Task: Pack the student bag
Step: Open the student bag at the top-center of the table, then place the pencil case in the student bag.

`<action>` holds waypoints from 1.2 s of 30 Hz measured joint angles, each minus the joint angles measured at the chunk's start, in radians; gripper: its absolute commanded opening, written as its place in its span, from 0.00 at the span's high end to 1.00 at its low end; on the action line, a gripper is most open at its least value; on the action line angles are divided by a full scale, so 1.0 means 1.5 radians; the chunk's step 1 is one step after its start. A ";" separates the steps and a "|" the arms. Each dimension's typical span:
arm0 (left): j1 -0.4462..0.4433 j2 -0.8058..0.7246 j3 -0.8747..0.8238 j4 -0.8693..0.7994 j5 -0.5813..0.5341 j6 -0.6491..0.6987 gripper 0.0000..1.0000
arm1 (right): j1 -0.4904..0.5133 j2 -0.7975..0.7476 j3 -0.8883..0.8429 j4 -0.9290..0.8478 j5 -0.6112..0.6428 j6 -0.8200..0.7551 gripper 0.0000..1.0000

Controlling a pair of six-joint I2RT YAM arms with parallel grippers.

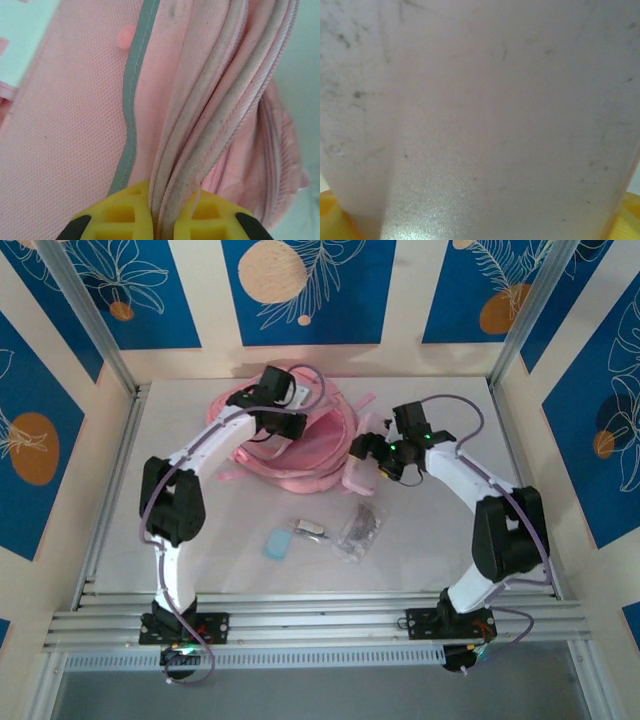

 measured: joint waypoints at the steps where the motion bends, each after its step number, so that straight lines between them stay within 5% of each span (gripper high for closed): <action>1: 0.004 -0.007 0.001 0.000 0.012 -0.008 1.00 | 0.011 0.022 0.024 0.009 -0.005 0.011 0.33; 12: 0.036 -0.021 0.001 0.012 0.086 -0.107 1.00 | 0.059 0.258 0.223 0.138 -0.056 0.186 0.36; 14: 0.040 -0.024 0.001 0.020 0.091 -0.122 1.00 | 0.064 0.305 0.262 0.149 -0.054 0.212 0.27; 17: 0.044 -0.027 0.001 0.029 0.093 -0.138 1.00 | 0.075 0.367 0.341 0.141 -0.057 0.233 0.01; 25: 0.053 -0.044 0.001 0.035 0.096 -0.152 1.00 | 0.097 0.354 0.337 0.143 -0.037 0.208 0.01; 27: 0.053 -0.044 0.001 0.035 0.099 -0.153 1.00 | 0.104 0.331 0.309 0.146 -0.029 0.195 0.09; 31: 0.053 -0.044 0.001 0.036 0.109 -0.155 1.00 | 0.110 0.315 0.265 0.183 -0.034 0.193 0.47; 36: 0.055 -0.046 0.000 0.036 0.123 -0.157 1.00 | 0.125 0.375 0.299 0.204 -0.047 0.198 0.61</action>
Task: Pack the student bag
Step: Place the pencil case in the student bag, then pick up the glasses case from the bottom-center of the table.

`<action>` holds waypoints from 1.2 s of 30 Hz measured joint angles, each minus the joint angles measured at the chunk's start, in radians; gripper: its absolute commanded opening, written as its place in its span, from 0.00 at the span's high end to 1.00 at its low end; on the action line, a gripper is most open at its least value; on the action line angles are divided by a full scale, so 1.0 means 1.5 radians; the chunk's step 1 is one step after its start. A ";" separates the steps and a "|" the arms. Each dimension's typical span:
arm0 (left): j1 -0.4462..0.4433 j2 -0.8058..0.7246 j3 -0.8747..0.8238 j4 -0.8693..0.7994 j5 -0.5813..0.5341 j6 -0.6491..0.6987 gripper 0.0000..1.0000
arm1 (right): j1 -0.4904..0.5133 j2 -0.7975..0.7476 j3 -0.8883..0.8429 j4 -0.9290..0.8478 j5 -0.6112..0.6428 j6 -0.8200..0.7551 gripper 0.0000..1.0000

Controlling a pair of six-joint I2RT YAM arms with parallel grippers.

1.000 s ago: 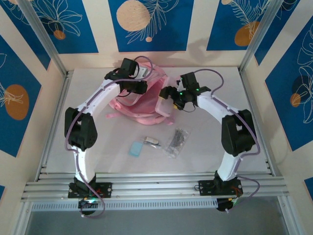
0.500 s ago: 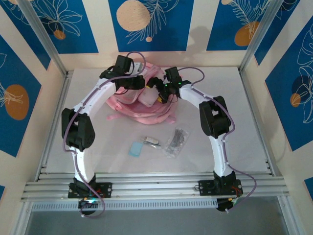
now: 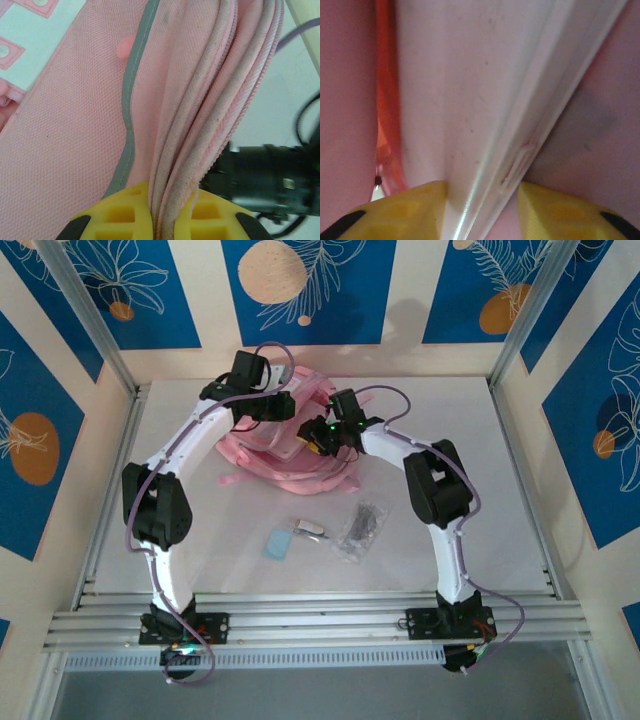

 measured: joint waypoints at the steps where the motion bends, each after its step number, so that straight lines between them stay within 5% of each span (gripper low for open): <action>1: 0.001 -0.002 -0.002 0.000 0.003 0.000 1.00 | 0.004 0.025 0.031 0.003 -0.004 -0.001 0.62; 7: 0.004 -0.023 -0.025 0.020 0.009 -0.005 1.00 | 0.032 0.129 0.209 -0.012 -0.012 -0.006 0.61; 12: 0.010 -0.042 -0.052 0.039 0.008 -0.005 1.00 | 0.033 0.135 0.221 -0.035 -0.023 -0.027 0.46; 21: 0.010 -0.049 -0.072 0.054 0.017 -0.005 1.00 | 0.027 -0.174 -0.092 -0.152 0.015 -0.126 0.01; 28: 0.010 -0.049 -0.083 0.065 0.022 -0.010 1.00 | 0.036 -0.410 -0.301 -0.267 0.120 -0.178 0.01; 36: 0.010 -0.049 -0.085 0.065 0.023 -0.010 1.00 | 0.060 -0.461 -0.465 -0.334 0.231 -0.141 0.01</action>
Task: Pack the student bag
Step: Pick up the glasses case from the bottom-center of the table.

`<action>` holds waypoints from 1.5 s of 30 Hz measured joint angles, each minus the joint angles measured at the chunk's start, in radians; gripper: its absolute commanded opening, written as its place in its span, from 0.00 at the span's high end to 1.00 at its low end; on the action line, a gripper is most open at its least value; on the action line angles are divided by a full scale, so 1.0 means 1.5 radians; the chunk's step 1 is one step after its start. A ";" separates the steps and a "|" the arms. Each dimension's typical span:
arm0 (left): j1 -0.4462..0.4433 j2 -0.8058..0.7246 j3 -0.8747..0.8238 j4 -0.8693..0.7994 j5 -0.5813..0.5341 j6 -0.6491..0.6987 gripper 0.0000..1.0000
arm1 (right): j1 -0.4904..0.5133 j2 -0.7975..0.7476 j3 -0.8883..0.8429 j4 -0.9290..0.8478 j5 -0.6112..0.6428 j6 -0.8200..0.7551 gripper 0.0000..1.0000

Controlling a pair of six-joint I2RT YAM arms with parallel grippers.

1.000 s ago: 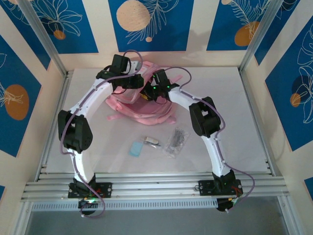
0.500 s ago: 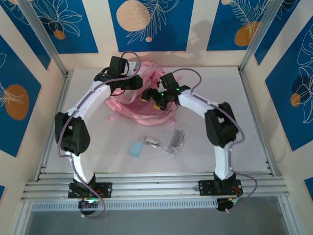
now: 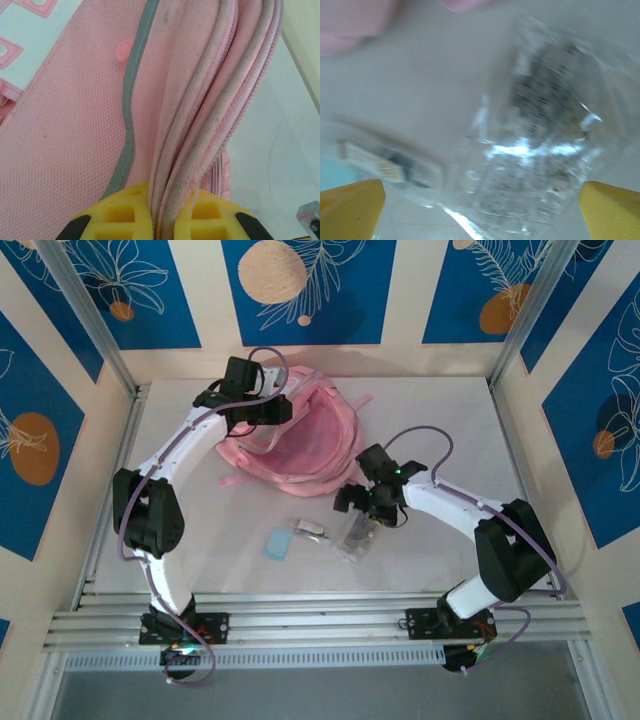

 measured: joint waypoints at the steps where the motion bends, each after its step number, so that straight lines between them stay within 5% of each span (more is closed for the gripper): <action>1: 0.000 0.000 0.000 0.000 0.000 0.000 1.00 | 0.004 0.001 -0.010 -0.008 0.015 0.011 0.01; 18: 0.000 -0.001 0.000 0.000 0.005 0.000 1.00 | 0.063 0.133 0.028 -0.040 0.137 0.112 0.02; 22: 0.000 -0.003 0.000 -0.001 0.004 0.000 1.00 | 0.065 0.136 0.029 -0.046 0.146 0.125 0.15; 25: 0.000 -0.004 0.000 -0.001 0.004 0.000 1.00 | 0.064 0.130 0.025 -0.045 0.152 0.134 0.37; 30: 0.000 -0.004 0.000 -0.001 0.005 0.000 1.00 | 0.062 0.116 0.014 -0.031 0.156 0.135 0.57; 37: 0.000 -0.004 -0.001 -0.001 0.004 0.001 1.00 | 0.055 0.107 0.012 -0.009 0.158 0.120 0.71; 45: 0.000 -0.005 -0.001 -0.001 0.005 0.001 1.00 | 0.040 0.043 0.011 -0.029 0.176 0.100 0.74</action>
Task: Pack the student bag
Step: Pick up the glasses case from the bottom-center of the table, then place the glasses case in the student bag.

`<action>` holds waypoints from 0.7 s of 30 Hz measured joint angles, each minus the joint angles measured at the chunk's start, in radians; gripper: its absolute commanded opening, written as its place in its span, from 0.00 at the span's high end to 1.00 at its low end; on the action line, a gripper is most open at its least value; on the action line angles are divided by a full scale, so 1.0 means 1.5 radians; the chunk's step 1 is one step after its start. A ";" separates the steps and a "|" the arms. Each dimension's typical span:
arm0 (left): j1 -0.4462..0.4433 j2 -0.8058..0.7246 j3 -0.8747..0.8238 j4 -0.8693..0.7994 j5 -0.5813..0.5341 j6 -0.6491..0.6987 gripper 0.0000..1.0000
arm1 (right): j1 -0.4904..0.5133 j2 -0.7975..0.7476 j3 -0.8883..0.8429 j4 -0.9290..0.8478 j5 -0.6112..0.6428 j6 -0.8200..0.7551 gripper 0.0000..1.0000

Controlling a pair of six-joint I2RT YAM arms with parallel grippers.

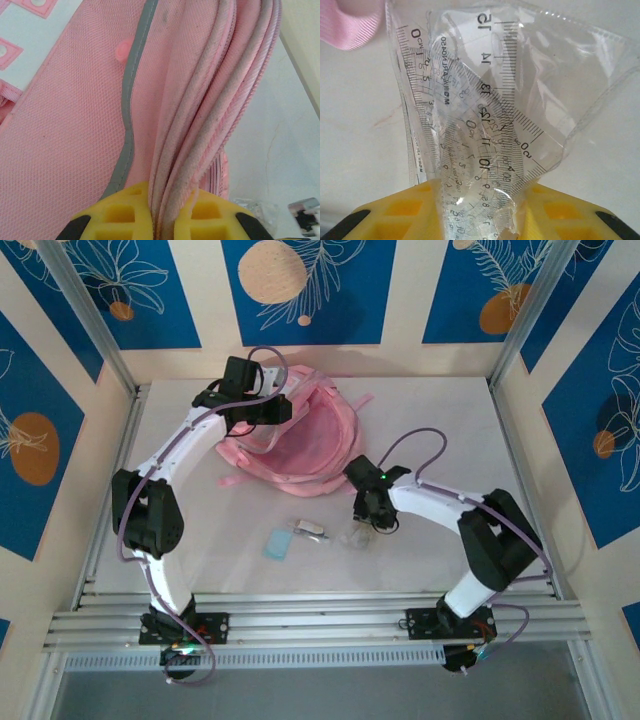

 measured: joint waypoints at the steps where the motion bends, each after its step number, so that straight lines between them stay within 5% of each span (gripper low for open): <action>1: 0.000 0.000 0.000 0.000 0.000 0.000 1.00 | -0.004 -0.017 0.000 -0.003 0.000 -0.004 0.76; 4: 0.000 0.000 0.000 0.000 0.000 0.000 1.00 | -0.014 -0.061 0.001 -0.005 -0.001 -0.020 0.83; 13: 0.000 0.000 0.000 0.000 0.000 0.000 1.00 | -0.068 -0.088 0.079 0.024 -0.060 -0.081 0.79; 21: 0.000 0.000 -0.001 0.000 0.004 0.000 1.00 | -0.083 0.098 0.317 0.154 -0.160 -0.097 0.79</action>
